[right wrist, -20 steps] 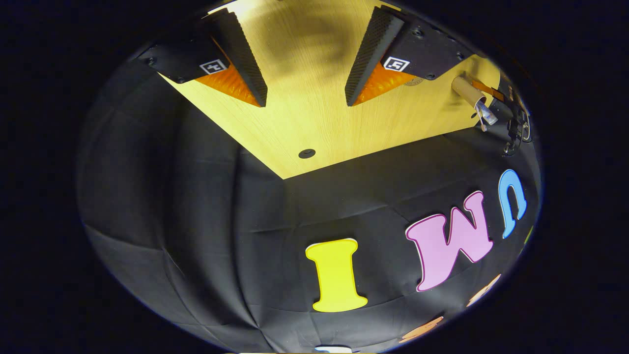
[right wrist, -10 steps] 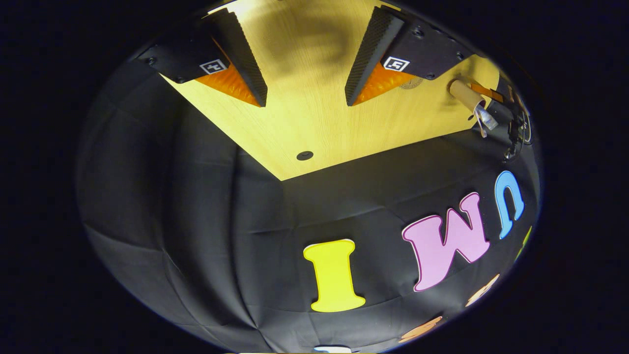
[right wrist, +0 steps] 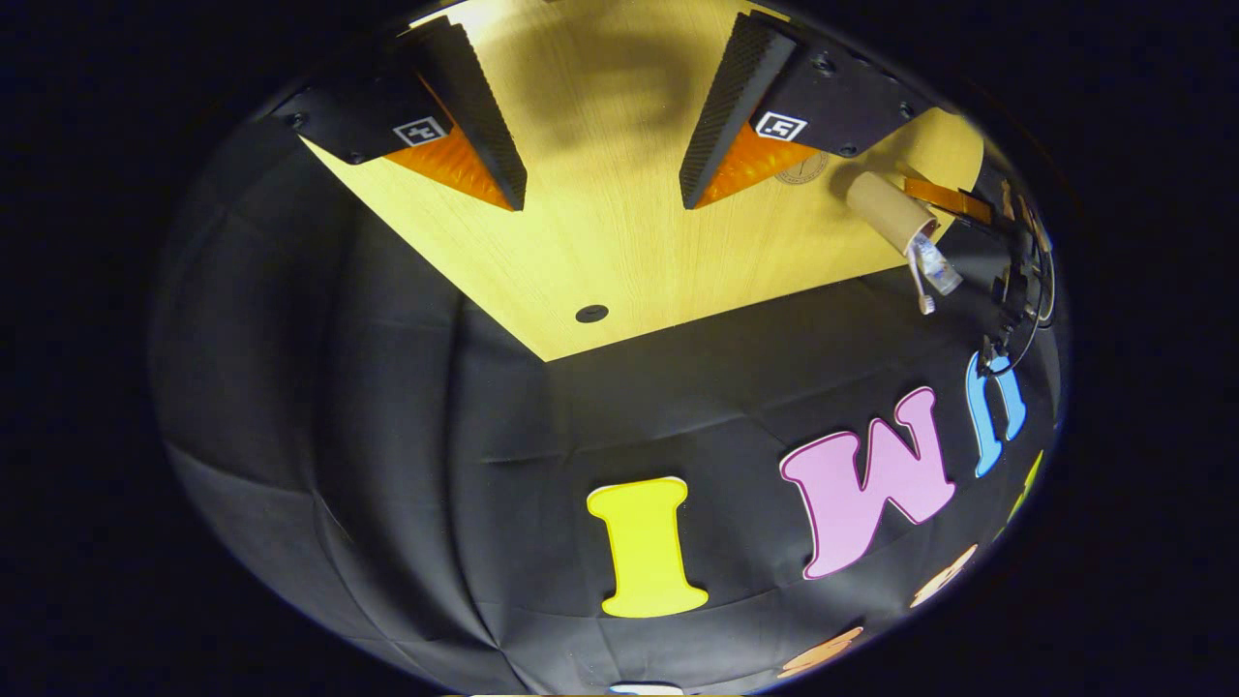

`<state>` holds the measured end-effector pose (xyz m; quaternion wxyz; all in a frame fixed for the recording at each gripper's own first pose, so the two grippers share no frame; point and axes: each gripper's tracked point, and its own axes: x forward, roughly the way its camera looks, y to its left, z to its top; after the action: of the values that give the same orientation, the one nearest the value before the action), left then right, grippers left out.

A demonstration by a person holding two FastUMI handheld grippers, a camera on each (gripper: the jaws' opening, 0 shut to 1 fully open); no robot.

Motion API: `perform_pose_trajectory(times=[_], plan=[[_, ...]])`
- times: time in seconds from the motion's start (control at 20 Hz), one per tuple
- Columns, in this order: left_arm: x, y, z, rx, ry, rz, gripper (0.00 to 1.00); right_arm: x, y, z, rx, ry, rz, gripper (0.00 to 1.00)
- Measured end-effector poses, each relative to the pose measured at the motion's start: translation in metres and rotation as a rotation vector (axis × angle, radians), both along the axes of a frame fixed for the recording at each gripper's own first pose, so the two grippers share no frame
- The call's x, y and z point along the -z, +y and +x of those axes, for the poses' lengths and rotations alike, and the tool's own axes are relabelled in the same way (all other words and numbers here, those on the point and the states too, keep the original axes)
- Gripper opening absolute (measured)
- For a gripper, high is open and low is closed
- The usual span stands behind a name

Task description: Put the toothbrush and toothpaste on the desktop into the cup, then pick up the cup and place it on the coaster on the desktop.

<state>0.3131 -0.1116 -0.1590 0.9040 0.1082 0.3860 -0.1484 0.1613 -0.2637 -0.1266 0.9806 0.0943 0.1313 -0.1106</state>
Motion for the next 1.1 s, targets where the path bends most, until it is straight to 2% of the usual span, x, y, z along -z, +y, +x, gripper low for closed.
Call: perform_pose_trajectory(times=[0.2, 0.45, 0.6, 0.75, 0.85, 0.9, 0.95, 1.1], plan=[[0.019, -0.037, 0.003, 0.058, 0.022, 0.022, 0.18, 0.005, 0.006, -0.006, -0.008, 0.008, 0.005, 0.98], [0.038, -0.06, 0.0, 0.119, 0.049, 0.081, 0.18, 0.012, 0.01, -0.013, -0.004, 0.024, 0.029, 0.98], [0.039, -0.054, 0.002, 0.122, 0.06, 0.14, 0.18, 0.016, 0.012, -0.018, -0.002, 0.032, 0.044, 0.98], [0.037, -0.055, 0.001, 0.119, 0.057, 0.141, 0.21, 0.015, 0.018, -0.02, -0.005, 0.031, 0.051, 0.98], [0.034, -0.057, -0.003, 0.117, 0.027, 0.133, 0.27, 0.015, 0.022, -0.021, -0.008, 0.033, 0.05, 0.98], [0.026, -0.055, -0.004, 0.11, 0.003, 0.125, 0.26, 0.014, 0.026, -0.022, -0.009, 0.031, 0.05, 0.98], [0.019, -0.053, -0.004, 0.101, -0.016, 0.112, 0.31, 0.012, 0.029, -0.022, -0.01, 0.028, 0.051, 0.98], [-0.004, -0.044, -0.019, 0.043, -0.092, 0.035, 0.86, 0.003, 0.043, -0.024, -0.02, 0.017, 0.047, 0.98]])
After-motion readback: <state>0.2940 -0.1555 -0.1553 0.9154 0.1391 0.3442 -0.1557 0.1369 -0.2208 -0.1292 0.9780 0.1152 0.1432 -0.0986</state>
